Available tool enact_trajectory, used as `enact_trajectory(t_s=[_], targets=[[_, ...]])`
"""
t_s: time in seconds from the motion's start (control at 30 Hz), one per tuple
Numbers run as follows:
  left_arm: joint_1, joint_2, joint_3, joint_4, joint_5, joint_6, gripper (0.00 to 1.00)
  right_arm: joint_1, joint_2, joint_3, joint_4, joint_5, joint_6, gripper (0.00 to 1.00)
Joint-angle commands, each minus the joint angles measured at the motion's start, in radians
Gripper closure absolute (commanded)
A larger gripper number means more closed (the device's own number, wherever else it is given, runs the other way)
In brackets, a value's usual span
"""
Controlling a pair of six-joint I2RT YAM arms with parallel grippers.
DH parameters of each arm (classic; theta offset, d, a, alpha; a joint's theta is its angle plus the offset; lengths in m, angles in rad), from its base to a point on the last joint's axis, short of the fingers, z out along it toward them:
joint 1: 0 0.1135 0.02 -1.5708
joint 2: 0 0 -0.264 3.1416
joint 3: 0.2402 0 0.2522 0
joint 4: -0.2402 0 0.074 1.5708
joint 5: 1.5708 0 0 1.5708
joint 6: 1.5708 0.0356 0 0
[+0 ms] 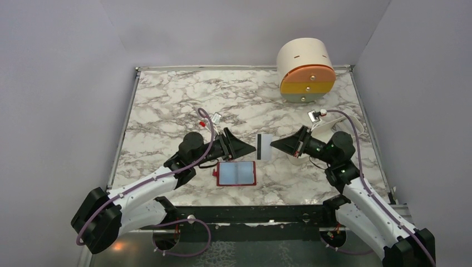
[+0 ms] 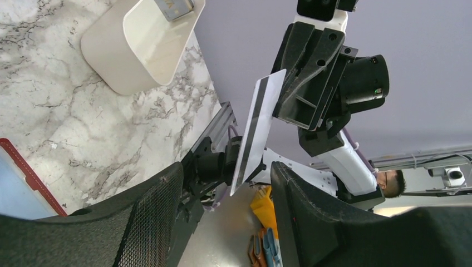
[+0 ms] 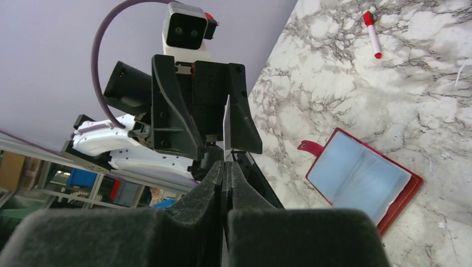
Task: Put the credit cards into the card holder
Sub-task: Pick up the credit card from the storage box.
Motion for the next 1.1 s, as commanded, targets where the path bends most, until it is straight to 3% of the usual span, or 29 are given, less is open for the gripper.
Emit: enact_trajectory(t_s=[0.0, 0.37, 0.43, 0.5, 0.57, 0.63, 0.73, 0.83, 0.93, 1.07], targets=[[-0.004, 0.016, 0.029, 0.051, 0.04, -0.013, 0.4, 0.015, 0.007, -0.014, 0.127, -0.029, 0.067, 0.99], [-0.013, 0.04, 0.046, 0.089, 0.065, -0.033, 0.52, 0.072, 0.053, -0.048, 0.194, 0.003, 0.099, 0.99], [-0.013, 0.036, 0.044, 0.092, 0.067, -0.032, 0.65, 0.087, 0.068, -0.048, 0.192, 0.01, 0.095, 0.99], [-0.013, 0.032, 0.036, 0.092, 0.062, -0.032, 0.9, 0.103, 0.085, -0.047, 0.197, 0.015, 0.092, 0.99], [-0.013, 0.025, 0.024, 0.092, 0.057, -0.029, 1.0, 0.114, 0.098, -0.046, 0.186, 0.024, 0.084, 0.99], [-0.013, 0.019, 0.004, 0.09, 0.054, -0.024, 1.0, 0.116, 0.097, -0.037, 0.146, 0.042, 0.067, 0.94], [-0.011, 0.006, -0.026, 0.069, 0.039, 0.003, 1.0, 0.116, 0.082, -0.005, 0.043, 0.085, 0.021, 0.74], [-0.001, 0.003, -0.033, -0.022, 0.031, 0.064, 1.0, 0.116, 0.069, 0.038, -0.081, 0.138, -0.042, 0.62], [0.024, -0.005, -0.034, -0.119, 0.027, 0.13, 1.0, 0.116, 0.068, 0.056, -0.161, 0.176, -0.088, 0.58], [0.083, -0.017, 0.002, -0.366, -0.031, 0.246, 1.0, 0.119, 0.121, 0.076, -0.204, 0.18, -0.139, 0.57]])
